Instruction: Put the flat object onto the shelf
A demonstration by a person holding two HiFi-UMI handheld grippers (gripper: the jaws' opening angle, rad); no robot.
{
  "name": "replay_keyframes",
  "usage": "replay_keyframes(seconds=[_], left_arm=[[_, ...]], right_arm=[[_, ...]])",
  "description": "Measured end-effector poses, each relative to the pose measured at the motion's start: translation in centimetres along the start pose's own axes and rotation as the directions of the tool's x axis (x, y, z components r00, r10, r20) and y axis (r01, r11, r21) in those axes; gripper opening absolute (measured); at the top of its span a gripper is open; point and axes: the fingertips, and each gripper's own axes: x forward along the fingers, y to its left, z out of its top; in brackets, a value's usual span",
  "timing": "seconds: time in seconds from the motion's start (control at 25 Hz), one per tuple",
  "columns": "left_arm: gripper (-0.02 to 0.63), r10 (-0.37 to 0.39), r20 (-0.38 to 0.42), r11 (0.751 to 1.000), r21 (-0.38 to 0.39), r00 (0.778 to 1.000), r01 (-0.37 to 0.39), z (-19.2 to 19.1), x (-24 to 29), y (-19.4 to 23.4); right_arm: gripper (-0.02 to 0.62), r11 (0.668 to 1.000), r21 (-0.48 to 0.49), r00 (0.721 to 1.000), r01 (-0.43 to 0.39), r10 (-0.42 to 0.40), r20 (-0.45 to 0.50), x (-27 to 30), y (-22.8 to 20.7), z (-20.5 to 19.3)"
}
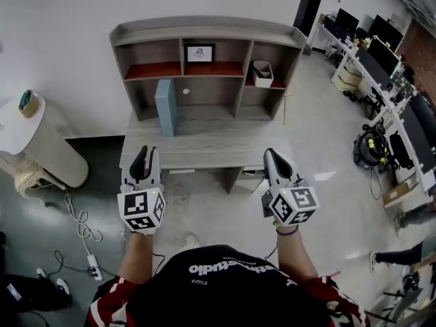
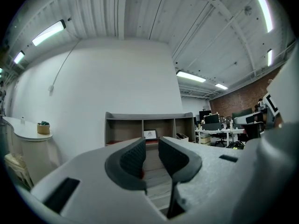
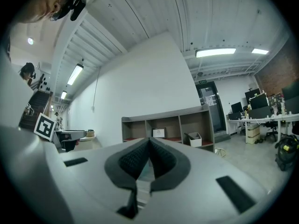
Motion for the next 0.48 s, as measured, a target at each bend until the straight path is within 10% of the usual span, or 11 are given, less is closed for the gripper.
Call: replay_keyframes(seconds=[0.48], left_arm=[[0.006, 0.049, -0.001, 0.999, -0.024, 0.999, -0.049, -0.29, -0.28, 1.03]], right_arm=[[0.002, 1.0, -0.021, 1.0, -0.007, 0.007, -0.006, 0.2, 0.36, -0.01]])
